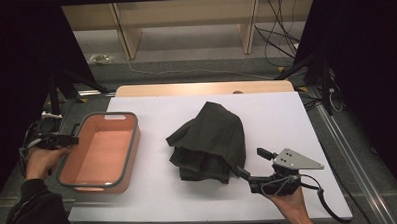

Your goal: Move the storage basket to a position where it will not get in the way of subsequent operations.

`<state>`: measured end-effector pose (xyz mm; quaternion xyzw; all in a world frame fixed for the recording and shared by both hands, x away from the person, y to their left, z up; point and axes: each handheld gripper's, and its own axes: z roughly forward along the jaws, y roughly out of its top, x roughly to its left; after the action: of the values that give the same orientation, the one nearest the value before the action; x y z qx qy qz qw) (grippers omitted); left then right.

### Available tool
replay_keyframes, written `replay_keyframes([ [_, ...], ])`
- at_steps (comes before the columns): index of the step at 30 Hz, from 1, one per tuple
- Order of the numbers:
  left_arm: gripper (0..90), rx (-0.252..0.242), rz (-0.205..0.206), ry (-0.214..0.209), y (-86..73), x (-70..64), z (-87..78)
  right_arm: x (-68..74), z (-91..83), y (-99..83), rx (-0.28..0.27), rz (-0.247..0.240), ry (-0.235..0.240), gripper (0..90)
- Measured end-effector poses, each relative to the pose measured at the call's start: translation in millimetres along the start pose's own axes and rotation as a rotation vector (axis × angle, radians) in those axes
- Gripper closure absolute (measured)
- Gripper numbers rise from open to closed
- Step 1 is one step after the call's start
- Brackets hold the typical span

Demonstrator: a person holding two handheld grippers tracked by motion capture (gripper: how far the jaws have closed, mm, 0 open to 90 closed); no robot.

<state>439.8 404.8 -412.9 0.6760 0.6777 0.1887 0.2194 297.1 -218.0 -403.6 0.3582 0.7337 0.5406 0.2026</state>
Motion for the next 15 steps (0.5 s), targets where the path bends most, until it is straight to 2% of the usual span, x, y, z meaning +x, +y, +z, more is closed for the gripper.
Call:
replay_keyframes([
  [5, 75.6, 0.006, -0.016, -0.035, -1.2, 2.4, 0.4, -0.1, 0.0, 0.1, 0.001, 0.001, -0.001, 13.1],
  [9, 83.2, 0.015, -0.019, -0.035, 0.1, -0.7, 1.7, 0.0, -0.1, 0.0, 0.001, -0.001, -0.001, 13.0],
  [15, 83.5, 0.011, -0.028, -0.036, -0.3, -0.5, 2.0, 0.2, 0.2, 0.0, 0.002, -0.001, 0.000, 13.1],
])
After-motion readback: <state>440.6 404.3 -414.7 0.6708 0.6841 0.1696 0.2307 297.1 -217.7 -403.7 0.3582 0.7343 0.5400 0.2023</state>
